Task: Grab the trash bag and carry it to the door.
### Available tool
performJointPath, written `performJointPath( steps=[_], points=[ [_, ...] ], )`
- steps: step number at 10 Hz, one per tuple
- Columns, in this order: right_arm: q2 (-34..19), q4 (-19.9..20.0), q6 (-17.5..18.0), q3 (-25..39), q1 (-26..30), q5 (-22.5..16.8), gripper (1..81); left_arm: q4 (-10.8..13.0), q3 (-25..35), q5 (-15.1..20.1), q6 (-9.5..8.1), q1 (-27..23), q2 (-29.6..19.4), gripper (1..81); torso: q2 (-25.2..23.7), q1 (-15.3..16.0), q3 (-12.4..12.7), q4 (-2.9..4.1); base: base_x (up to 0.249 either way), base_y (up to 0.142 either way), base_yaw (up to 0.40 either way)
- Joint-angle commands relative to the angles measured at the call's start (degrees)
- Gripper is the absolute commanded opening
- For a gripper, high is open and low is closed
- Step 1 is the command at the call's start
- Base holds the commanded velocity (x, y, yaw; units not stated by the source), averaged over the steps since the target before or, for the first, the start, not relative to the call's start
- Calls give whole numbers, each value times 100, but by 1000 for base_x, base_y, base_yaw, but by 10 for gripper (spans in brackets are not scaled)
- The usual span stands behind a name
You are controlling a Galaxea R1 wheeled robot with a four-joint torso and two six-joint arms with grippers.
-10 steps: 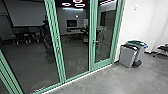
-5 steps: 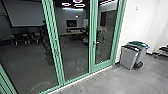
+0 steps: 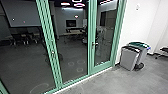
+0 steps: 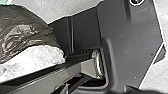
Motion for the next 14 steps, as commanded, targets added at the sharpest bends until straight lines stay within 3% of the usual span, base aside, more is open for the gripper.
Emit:
performJointPath(
  steps=[1,14],
  points=[
    [-43,-13,-10,62,272,-325,811,52,29,320,61,-319,-27,10,0,0,0,0,164,-66,0],
    [-43,-13,-10,53,271,-325,811,52,20,319,61,-320,-18,10,0,0,0,0,168,-68,0]
  ],
)
